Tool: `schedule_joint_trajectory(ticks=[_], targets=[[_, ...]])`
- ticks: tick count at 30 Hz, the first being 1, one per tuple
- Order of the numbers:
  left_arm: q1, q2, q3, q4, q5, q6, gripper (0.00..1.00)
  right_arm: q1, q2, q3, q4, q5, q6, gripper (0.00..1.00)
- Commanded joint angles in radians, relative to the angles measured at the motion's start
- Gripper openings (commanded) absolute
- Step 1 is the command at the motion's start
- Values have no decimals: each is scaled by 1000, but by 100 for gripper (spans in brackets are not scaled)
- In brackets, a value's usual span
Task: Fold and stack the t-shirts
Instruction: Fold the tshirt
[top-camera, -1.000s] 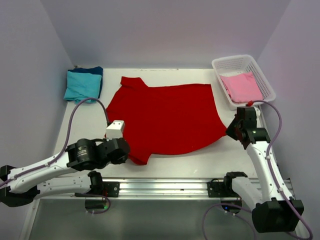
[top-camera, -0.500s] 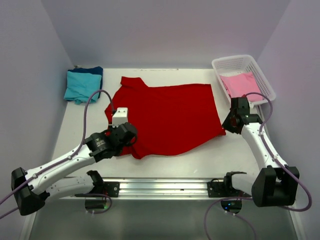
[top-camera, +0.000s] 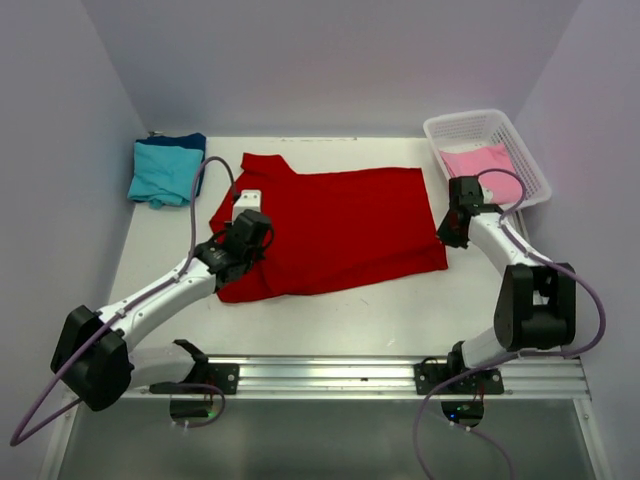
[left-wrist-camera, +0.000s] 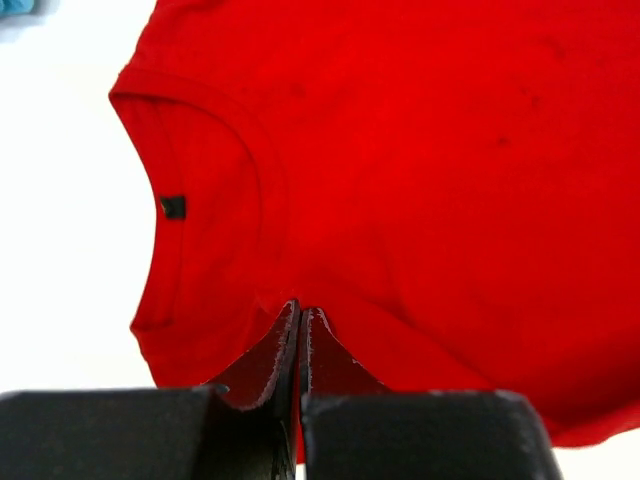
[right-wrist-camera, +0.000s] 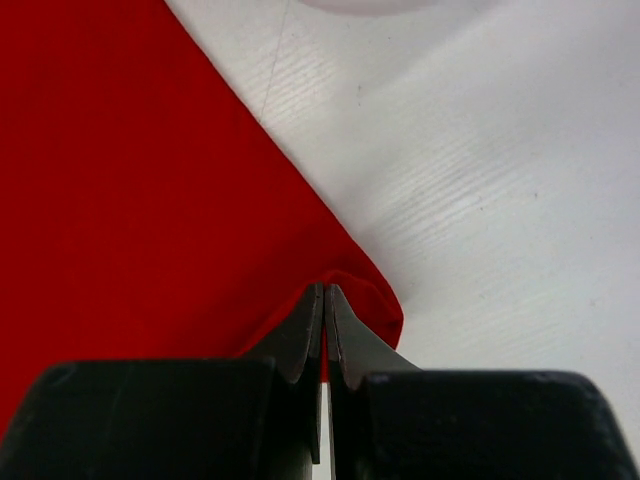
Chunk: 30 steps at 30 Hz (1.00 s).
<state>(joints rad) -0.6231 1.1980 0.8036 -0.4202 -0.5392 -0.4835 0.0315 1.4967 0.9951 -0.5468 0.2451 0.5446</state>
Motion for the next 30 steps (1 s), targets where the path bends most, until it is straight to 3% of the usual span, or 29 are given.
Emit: schedule_joint_trajectory(ticks=[1,13,30], targets=[[42,24,11,135,21,69,0,-5,46,54,73,39,-11,0],[131,48,16,152,12,92,0,-7,171,125,96,71,-12,0],[161,5,101,84,-54,128,0,-5,152,146,125,103,-23,0]])
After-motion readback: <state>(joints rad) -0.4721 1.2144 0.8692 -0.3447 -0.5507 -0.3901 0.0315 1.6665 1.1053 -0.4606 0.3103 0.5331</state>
